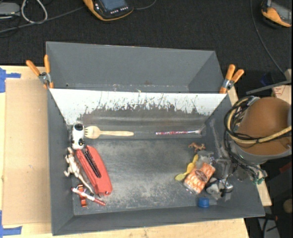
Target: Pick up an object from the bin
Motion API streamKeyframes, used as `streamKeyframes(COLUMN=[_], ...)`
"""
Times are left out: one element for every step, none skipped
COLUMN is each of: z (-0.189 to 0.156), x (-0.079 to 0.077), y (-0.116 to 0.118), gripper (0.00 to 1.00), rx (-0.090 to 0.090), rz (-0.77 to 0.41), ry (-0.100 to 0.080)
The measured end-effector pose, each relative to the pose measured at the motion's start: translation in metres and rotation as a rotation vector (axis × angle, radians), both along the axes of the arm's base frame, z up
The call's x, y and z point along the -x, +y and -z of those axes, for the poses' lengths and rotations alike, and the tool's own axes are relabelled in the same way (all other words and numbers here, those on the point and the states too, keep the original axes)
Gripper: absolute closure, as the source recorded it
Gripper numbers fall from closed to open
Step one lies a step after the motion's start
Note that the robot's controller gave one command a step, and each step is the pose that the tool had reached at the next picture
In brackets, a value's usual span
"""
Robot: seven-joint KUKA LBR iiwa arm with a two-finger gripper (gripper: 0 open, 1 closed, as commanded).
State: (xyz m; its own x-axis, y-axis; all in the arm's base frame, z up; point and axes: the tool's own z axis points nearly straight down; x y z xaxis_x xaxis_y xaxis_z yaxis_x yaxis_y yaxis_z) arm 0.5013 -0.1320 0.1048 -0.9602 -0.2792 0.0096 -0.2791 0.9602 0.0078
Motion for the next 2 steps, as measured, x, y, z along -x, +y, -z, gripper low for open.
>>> streamKeyframes(z=[0.0368, 0.0328], x=[-0.0289, -0.0335], y=[-0.0206, -0.0112], gripper=[0.00, 1.00], rx=[0.001, 0.004], rz=[-0.132, -0.137], ry=[-0.027, -0.024])
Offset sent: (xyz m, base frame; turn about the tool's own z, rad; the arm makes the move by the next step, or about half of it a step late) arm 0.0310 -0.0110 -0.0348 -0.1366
